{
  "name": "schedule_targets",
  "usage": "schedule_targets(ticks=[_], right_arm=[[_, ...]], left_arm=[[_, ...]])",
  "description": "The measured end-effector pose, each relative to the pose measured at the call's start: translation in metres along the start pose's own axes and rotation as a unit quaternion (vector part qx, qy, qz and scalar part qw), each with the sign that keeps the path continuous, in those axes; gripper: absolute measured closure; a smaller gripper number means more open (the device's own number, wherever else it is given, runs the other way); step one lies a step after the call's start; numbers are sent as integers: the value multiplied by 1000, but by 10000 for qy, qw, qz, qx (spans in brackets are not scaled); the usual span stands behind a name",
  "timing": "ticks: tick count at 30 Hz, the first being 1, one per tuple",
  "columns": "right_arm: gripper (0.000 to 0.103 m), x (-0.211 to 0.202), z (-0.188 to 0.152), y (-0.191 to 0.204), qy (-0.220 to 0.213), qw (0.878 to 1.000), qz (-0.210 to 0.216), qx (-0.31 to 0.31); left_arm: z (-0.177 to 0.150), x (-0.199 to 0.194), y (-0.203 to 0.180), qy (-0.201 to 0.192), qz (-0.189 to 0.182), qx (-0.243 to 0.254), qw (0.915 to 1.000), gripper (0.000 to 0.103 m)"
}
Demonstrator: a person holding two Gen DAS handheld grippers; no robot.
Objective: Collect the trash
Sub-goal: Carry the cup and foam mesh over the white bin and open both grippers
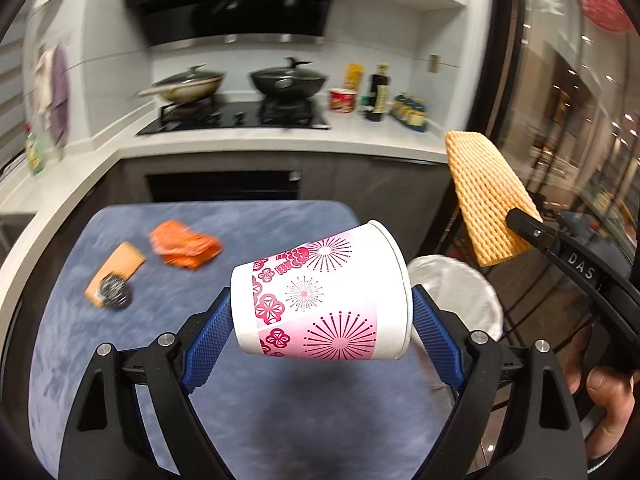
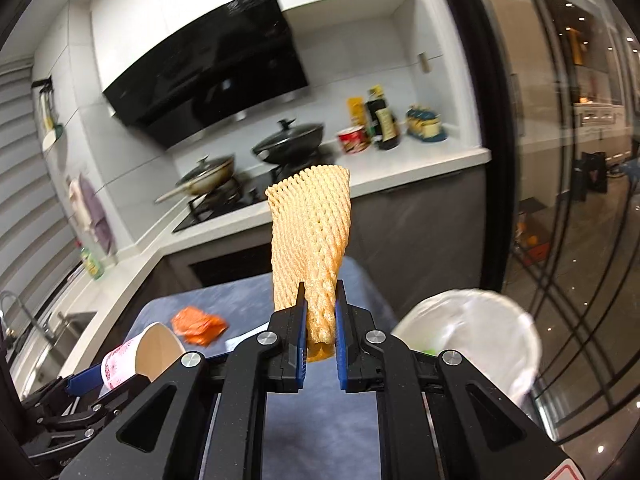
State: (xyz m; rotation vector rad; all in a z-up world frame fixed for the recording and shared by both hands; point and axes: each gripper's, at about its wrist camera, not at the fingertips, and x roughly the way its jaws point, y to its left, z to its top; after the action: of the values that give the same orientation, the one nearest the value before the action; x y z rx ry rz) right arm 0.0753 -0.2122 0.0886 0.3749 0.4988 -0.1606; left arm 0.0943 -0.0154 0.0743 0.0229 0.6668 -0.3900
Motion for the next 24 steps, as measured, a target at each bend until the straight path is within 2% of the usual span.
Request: schedule_targets(ticks=[11,16,24], right_arm=[[92,-19,9,-79,-51,9986,-504,143],[92,-10,3,-109,96,9976,-626,287],[92,25,-14,-148,513,9941,-808,503]], left_arm=[[14,27,-93,32,-468,515,9976,21],[13,47,-117,178,-612,626,9960,21],[7,81,-143,405,-622,825,9938,21]])
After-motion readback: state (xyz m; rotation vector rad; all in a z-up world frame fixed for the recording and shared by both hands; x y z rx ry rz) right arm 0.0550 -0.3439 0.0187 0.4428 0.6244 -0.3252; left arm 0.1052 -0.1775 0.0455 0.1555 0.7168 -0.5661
